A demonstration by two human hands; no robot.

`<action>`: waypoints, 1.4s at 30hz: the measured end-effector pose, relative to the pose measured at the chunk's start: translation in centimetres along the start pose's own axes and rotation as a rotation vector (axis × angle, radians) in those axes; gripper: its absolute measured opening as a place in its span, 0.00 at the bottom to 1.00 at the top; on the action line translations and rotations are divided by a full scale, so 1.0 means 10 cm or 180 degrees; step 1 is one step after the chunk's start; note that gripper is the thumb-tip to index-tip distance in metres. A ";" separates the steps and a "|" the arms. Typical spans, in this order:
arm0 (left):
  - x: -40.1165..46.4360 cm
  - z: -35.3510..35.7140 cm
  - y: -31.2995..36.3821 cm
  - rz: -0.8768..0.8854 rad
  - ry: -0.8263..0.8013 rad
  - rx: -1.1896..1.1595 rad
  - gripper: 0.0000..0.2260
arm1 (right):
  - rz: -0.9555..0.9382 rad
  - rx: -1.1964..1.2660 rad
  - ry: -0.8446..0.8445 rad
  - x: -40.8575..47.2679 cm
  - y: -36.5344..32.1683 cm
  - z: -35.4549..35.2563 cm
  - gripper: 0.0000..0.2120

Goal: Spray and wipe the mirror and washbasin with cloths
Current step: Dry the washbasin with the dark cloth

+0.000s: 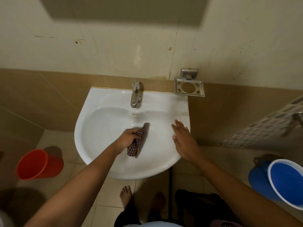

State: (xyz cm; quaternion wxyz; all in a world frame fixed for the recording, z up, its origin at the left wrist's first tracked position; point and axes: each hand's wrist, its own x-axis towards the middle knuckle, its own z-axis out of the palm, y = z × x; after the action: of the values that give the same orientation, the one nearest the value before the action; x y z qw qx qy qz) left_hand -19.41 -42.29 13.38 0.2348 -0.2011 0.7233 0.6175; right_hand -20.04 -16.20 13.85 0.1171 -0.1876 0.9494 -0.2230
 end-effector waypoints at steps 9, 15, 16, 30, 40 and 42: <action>-0.61 -0.04 0.13 0.0193 -0.0350 -0.3225 0.19 | 0.2174 0.4131 -0.0799 0.13 -0.66 0.11 0.33; -0.68 0.00 0.09 0.0386 -0.0593 -0.3099 0.17 | 0.1939 0.6053 -0.1144 0.11 -1.01 0.29 0.37; -0.67 -0.02 0.06 0.0352 -0.0591 -0.3001 0.18 | 0.1862 0.6147 -0.0973 0.13 -1.06 0.28 0.34; -0.48 -0.74 -0.28 0.0023 -0.0319 -0.0615 0.10 | 0.1426 0.3845 -0.0198 -0.01 -1.49 0.41 0.18; -0.50 -0.82 -0.25 0.0177 -0.1015 -0.0819 0.14 | 0.1380 0.3239 0.0573 -0.22 -1.71 0.43 0.16; -0.49 -0.82 -0.22 0.0198 -0.1081 -0.0955 0.14 | 0.1239 0.2872 0.0775 -0.23 -1.74 0.43 0.17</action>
State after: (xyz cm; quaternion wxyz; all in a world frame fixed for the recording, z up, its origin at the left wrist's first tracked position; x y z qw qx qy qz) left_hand -14.91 -50.72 15.56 0.3015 -0.1045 0.5793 0.7501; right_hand -11.39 -31.35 18.49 0.1144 0.0895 0.7826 -0.6054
